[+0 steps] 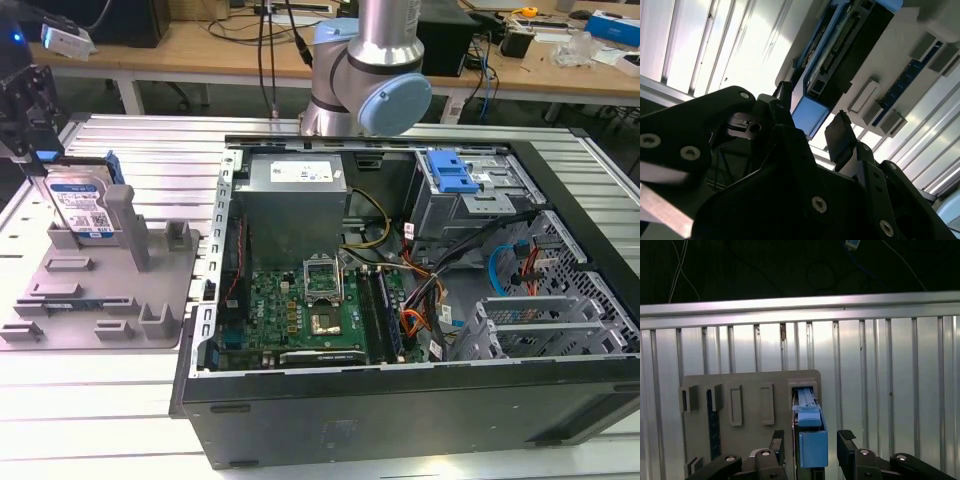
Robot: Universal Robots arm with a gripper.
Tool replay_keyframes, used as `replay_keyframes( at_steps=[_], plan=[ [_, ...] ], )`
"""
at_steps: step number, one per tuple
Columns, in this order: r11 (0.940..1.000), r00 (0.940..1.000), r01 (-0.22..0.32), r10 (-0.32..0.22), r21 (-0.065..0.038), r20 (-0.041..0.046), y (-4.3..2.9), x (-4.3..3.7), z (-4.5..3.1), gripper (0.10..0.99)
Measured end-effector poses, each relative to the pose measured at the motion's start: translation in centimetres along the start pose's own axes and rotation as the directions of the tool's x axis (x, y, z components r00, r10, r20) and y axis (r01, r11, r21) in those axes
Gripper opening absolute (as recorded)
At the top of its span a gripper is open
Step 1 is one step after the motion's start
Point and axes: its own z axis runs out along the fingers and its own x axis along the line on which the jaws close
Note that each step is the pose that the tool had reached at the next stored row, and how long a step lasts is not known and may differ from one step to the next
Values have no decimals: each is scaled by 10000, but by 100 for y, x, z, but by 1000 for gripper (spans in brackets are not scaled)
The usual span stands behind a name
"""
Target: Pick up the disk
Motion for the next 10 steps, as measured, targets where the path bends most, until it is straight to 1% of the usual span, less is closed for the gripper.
replay_keyframes(
  at_steps=[2, 4, 10],
  plan=[
    [10000, 10000, 55, -55, 1, 0, 0, -1, 43, 541],
    [9999, 9999, 115, -115, 3, 1, 0, -2, 62, 541],
    [9999, 9999, 154, -154, -8, 2, 1, -3, 82, 541]
  ],
)
